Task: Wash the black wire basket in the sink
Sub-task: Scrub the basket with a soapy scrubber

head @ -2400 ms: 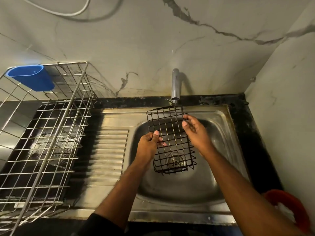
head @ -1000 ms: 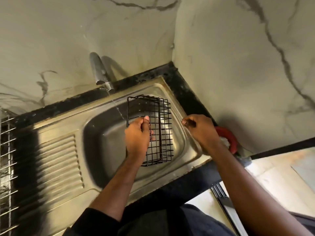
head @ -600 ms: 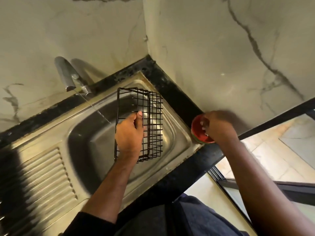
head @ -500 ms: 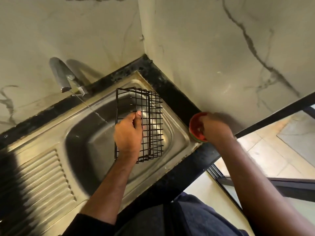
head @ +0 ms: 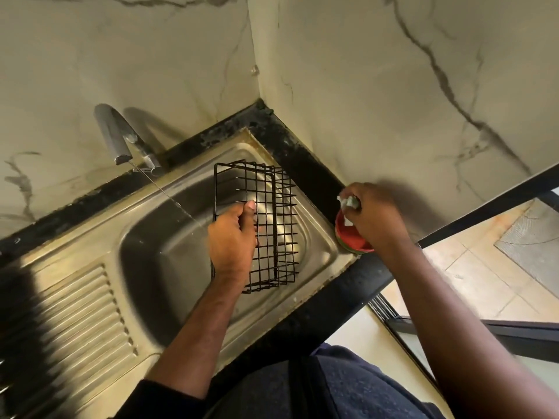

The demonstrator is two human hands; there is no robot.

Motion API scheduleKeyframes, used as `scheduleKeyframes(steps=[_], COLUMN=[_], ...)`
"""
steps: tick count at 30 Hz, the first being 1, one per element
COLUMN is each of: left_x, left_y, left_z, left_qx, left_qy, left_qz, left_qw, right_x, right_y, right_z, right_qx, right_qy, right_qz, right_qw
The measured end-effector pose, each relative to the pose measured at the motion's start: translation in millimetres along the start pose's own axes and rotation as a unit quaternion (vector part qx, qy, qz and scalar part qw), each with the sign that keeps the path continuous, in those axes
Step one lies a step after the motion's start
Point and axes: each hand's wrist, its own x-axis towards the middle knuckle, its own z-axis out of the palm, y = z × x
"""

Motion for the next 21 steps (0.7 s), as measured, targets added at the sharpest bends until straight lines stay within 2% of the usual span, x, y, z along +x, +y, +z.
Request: scheduleKeyframes(steps=[4,8,11,13,15,18,21], left_x=[-2,-4,-5,-7,-10,-19,-33], left_y=[4,7,7,7,5,7,10], left_z=[-11,-31,-46,-57,-68,-80,-87], left_qx=[-0.052,-0.098,-0.086,-0.062,-0.068,-0.121,-0.158], left_qy=[-0.004,-0.004,0.004,0.020,0.037,0.073,0.102], left_qz=[-0.042,-0.086,-0.107,-0.096,-0.090,-0.139,-0.167], left_qw=[0.998,0.991,0.990,0.993,0.993,0.980,0.968], right_x=[6,10,3,-8,-13,3,26], right_y=[-43,-81,-113,-132,-144,-156,-176], right_z=[-7,9,28,43,55,66,63], right_qx=[0.153,0.231,0.204,0.136,0.051,0.059,0.126], right_qy=[-0.007,-0.028,-0.036,-0.045,-0.012,0.023,0.034], right_qz=[-0.046,-0.112,-0.244,-0.367,-0.465,-0.482,-0.414], right_qw=[0.987,0.966,0.947,0.919,0.884,0.874,0.901])
